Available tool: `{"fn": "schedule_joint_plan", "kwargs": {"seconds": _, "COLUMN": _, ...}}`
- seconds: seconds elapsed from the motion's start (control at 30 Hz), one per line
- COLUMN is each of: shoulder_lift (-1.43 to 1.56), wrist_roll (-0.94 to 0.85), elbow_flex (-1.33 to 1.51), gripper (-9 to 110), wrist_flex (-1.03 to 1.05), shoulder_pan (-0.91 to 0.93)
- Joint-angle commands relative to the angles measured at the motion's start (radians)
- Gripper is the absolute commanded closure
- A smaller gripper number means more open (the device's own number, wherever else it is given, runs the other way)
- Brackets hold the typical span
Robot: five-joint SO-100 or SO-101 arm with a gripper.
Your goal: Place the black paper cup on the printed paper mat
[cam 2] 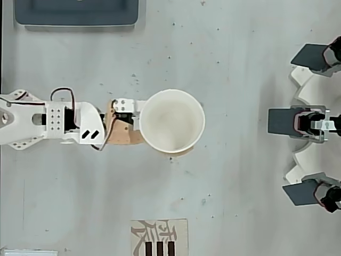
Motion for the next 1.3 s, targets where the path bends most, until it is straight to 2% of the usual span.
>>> {"fn": "schedule_joint_plan", "kwargs": {"seconds": 0.0, "shoulder_lift": 0.077, "wrist_roll": 0.011, "elbow_flex": 0.035, "gripper": 93, "wrist_flex": -0.041, "shoulder_pan": 0.031}}
{"fn": "schedule_joint_plan", "kwargs": {"seconds": 0.27, "shoulder_lift": 0.153, "wrist_roll": 0.018, "elbow_flex": 0.147, "gripper": 92, "wrist_flex": -0.1, "shoulder_pan": 0.084}}
{"fn": "schedule_joint_plan", "kwargs": {"seconds": 0.67, "shoulder_lift": 0.16, "wrist_roll": 0.025, "elbow_flex": 0.169, "gripper": 94, "wrist_flex": -0.129, "shoulder_pan": 0.258}}
{"fn": "schedule_joint_plan", "kwargs": {"seconds": 1.27, "shoulder_lift": -0.032, "wrist_roll": 0.095, "elbow_flex": 0.126, "gripper": 94, "wrist_flex": -0.236, "shoulder_pan": 0.508}}
